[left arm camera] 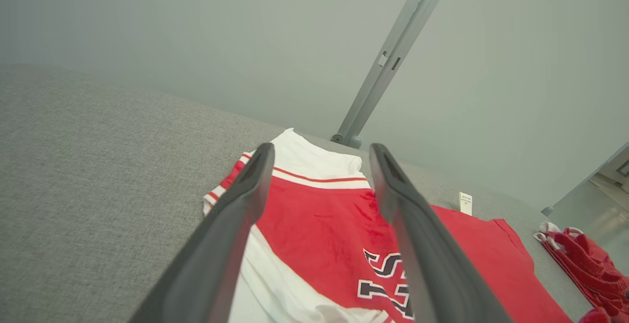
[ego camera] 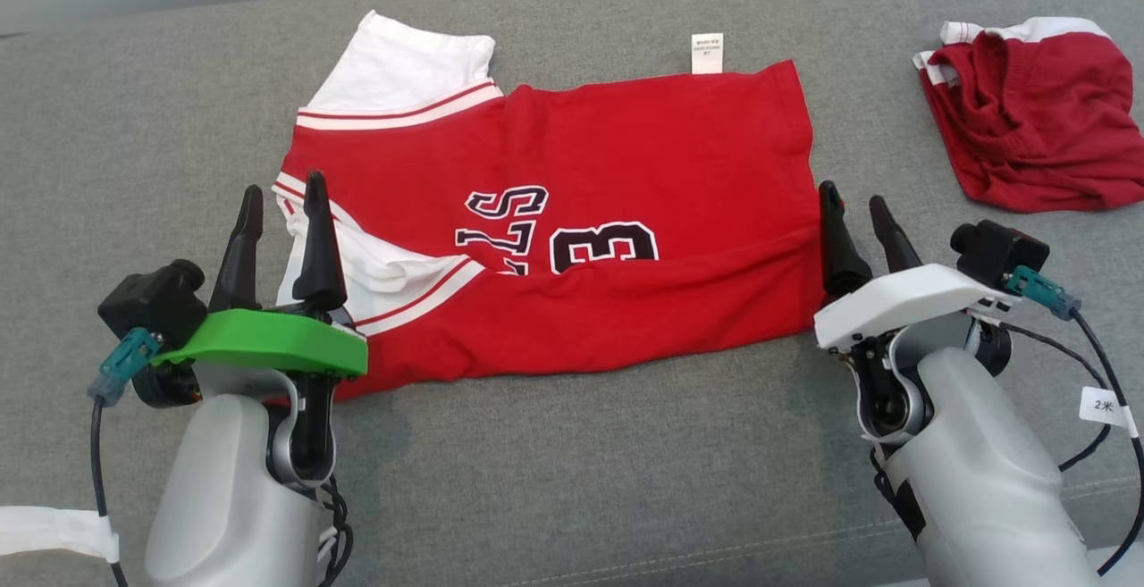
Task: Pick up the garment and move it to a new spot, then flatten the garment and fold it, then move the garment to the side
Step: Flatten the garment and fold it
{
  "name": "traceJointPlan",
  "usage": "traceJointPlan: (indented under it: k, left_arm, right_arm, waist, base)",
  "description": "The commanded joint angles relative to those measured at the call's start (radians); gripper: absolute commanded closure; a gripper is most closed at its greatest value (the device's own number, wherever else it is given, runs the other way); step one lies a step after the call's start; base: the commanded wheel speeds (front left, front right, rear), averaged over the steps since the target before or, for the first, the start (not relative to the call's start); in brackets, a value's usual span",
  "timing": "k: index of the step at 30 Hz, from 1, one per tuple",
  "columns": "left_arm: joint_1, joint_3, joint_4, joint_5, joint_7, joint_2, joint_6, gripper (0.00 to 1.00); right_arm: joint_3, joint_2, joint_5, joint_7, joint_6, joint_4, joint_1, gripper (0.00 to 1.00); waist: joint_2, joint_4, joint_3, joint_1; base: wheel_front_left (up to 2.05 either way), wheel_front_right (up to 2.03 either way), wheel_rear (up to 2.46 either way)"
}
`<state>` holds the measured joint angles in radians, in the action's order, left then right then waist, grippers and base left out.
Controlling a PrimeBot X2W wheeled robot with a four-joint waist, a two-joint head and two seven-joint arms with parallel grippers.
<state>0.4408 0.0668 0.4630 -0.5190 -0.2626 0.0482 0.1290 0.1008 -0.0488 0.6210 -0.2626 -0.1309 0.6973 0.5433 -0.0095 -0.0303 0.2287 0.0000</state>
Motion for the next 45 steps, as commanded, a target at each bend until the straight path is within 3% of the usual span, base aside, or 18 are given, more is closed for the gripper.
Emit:
traceJointPlan:
  k: [1, 7, 12, 21, 31, 33, 34, 35, 36, 45]
  left_arm:
    - [-0.015, -0.002, -0.010, -0.009, -0.002, 0.004, 0.002, 0.00]
    - [-0.107, -0.034, -0.041, -0.016, -0.002, 0.005, 0.002, 0.00]
    - [-0.200, -0.058, 0.016, -0.025, -0.001, 0.005, 0.002, 0.00]
    - [-0.249, -0.072, 0.170, -0.134, 0.057, 0.007, 0.002, 0.00]
    - [-0.208, -0.067, 0.228, -0.232, 0.097, 0.005, 0.002, 0.01]
    - [-0.198, -0.062, 0.241, -0.246, 0.098, 0.007, 0.002, 0.55]
    - [-0.194, -0.061, 0.246, -0.252, 0.095, 0.009, 0.002, 0.69]
    - [-0.190, -0.059, 0.248, -0.257, 0.089, 0.011, 0.002, 0.93]
    - [-0.186, -0.056, 0.249, -0.261, 0.082, 0.014, 0.002, 1.00]
    - [-0.193, 0.012, 0.137, -0.258, 0.014, 0.041, 0.002, 1.00]
  right_arm:
    - [-0.008, -0.004, -0.011, -0.003, 0.001, -0.021, -0.001, 0.00]
    - [-0.059, -0.003, -0.136, -0.003, 0.001, -0.142, -0.082, 0.00]
    - [-0.120, -0.003, -0.206, -0.003, 0.001, -0.244, -0.186, 0.00]
    - [-0.145, -0.004, -0.187, -0.003, 0.001, -0.339, -0.333, 0.00]
    - [-0.128, -0.003, -0.176, -0.003, 0.001, -0.352, -0.342, 0.00]
    - [-0.124, -0.003, -0.176, -0.003, 0.001, -0.352, -0.338, 0.00]
    - [-0.123, -0.003, -0.177, -0.003, 0.001, -0.352, -0.337, 0.00]
    - [-0.121, -0.003, -0.177, -0.003, 0.001, -0.351, -0.337, 0.00]
    - [-0.117, -0.003, -0.177, -0.003, 0.001, -0.346, -0.338, 0.00]
    - [-0.026, -0.003, -0.100, -0.002, 0.001, -0.064, -0.248, 0.00]
  waist:
    - [0.0095, 0.001, -0.005, 0.0000]
    - [0.0095, 0.000, -0.036, 0.0000]
    - [0.0095, 0.001, -0.065, 0.0000]
    - [0.0095, -0.017, -0.084, 0.0000]
    - [0.0095, -0.052, -0.071, 0.0000]
    - [0.0095, -0.057, -0.068, 0.0000]
    - [0.0095, -0.059, -0.067, 0.0000]
    - [0.0095, -0.061, -0.066, 0.0000]
    - [0.0095, -0.062, -0.064, 0.0000]
    - [0.0095, -0.029, -0.059, 0.0000]
  base:
    - [0.00, 0.00, 0.00]
    - [0.00, 0.00, 0.00]
    - [0.00, 0.00, 0.00]
    - [0.00, 0.00, 0.00]
    - [0.00, 0.00, 0.00]
    - [0.00, 0.00, 0.00]
    - [0.00, 0.00, 0.00]
    - [0.00, 0.00, 0.00]
    - [0.00, 0.00, 0.00]
    - [0.00, 0.00, 0.00]
